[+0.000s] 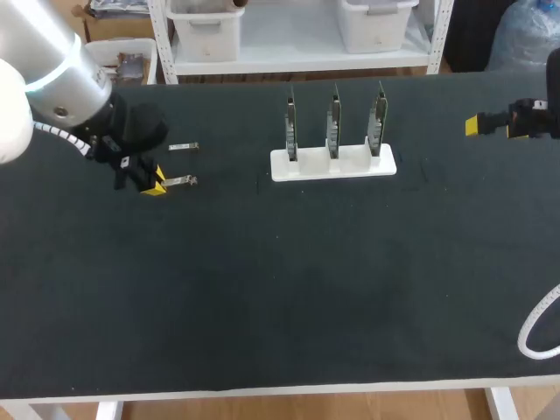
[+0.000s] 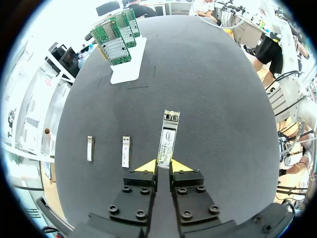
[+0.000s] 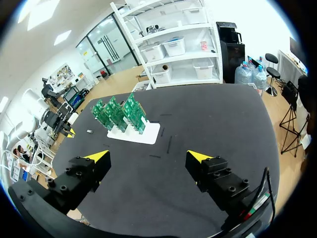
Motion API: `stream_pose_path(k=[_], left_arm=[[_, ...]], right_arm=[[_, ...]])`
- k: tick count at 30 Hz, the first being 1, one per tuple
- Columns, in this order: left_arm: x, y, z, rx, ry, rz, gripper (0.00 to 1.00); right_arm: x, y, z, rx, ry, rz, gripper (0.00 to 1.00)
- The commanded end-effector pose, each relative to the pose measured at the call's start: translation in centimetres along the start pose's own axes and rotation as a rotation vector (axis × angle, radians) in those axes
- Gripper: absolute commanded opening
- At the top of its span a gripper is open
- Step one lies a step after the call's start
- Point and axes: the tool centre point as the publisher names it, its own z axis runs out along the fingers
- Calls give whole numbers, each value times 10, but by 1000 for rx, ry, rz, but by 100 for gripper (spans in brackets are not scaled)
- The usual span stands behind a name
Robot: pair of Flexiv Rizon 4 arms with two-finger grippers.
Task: Pick up the optical module with the left hand, and insert it into the network port with the right hand.
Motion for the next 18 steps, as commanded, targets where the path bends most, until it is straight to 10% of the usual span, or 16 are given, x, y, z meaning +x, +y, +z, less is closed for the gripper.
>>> stream_pose_path(k=[1, 7, 18], left_arm=[[1, 0, 0, 0, -5, 4, 0], [-22, 8, -9, -12, -104, 45, 0], [-117, 11, -32, -139, -619, 113, 0]], right_arm=[[0, 1, -1, 4, 0, 1, 100], [0, 1, -1, 4, 0, 1, 100], [0, 1, -1, 4, 0, 1, 100]])
